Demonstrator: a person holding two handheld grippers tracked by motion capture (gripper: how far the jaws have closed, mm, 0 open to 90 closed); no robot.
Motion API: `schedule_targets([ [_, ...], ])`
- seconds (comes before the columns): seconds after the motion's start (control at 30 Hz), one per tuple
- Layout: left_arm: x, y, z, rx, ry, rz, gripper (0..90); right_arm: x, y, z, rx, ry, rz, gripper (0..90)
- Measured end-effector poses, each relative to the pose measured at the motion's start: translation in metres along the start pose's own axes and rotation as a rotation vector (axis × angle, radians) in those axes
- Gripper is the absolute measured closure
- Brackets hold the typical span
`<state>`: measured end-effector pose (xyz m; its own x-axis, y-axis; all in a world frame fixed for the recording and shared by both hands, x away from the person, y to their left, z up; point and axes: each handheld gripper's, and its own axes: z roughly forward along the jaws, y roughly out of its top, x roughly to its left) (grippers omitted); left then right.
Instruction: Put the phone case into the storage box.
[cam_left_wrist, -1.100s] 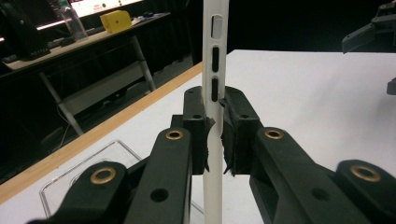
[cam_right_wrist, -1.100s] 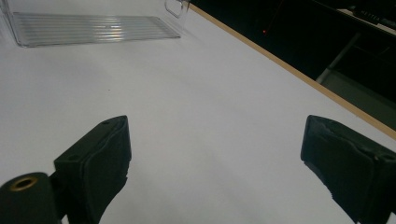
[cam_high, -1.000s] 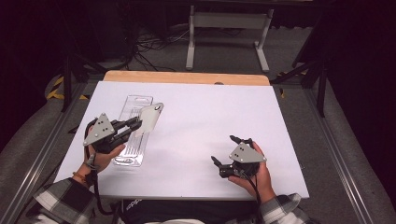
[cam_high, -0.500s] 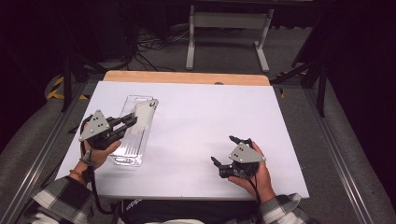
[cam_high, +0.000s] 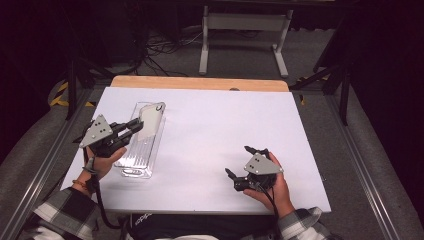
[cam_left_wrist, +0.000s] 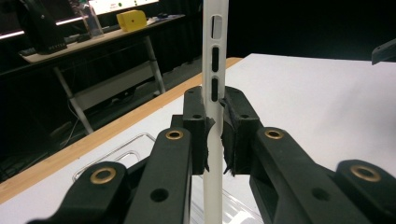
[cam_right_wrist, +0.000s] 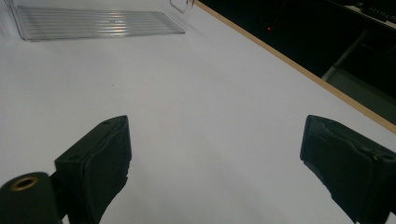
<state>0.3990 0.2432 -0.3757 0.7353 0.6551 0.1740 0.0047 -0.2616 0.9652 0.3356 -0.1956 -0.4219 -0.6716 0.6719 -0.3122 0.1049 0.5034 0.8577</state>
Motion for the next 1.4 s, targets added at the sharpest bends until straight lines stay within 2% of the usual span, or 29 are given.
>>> schedule_targets([
  [0.3,0.01,-0.004,0.004,0.007,0.01,-0.017,81.4,0.0,0.0,0.001,0.003,0.002,-0.001,9.6],
  [0.37,0.013,-0.006,0.006,0.002,0.005,-0.033,81.3,0.001,0.0,0.001,0.005,-0.002,0.0,9.7],
  [0.47,0.019,-0.01,0.009,0.011,0.011,-0.044,81.3,0.0,-0.001,0.002,0.012,0.0,0.002,9.7],
  [0.6,0.027,-0.014,0.011,0.009,-0.006,-0.061,81.3,0.001,-0.001,0.005,0.02,0.002,-0.005,9.7],
  [0.67,0.031,-0.017,0.014,0.019,0.005,-0.062,81.3,0.001,-0.001,0.005,0.024,0.004,-0.007,9.7],
  [0.73,0.036,-0.02,0.016,0.025,-0.006,-0.077,81.3,0.002,-0.002,0.006,0.024,0.003,-0.003,9.7],
  [0.9,0.042,-0.024,0.022,0.031,-0.003,-0.092,81.3,0.002,-0.002,0.008,0.032,0.01,-0.007,9.7],
  [1.17,0.058,-0.033,0.033,0.018,-0.03,-0.14,81.2,0.004,-0.004,0.012,0.05,0.015,-0.01,9.7],
  [1.3,0.065,-0.038,0.038,0.014,-0.021,-0.152,81.2,0.003,-0.005,0.014,0.056,0.017,-0.013,9.7],
  [1.4,0.07,-0.044,0.049,0.034,-0.027,-0.152,81.2,0.003,-0.006,0.016,0.062,0.014,-0.012,9.8],
])
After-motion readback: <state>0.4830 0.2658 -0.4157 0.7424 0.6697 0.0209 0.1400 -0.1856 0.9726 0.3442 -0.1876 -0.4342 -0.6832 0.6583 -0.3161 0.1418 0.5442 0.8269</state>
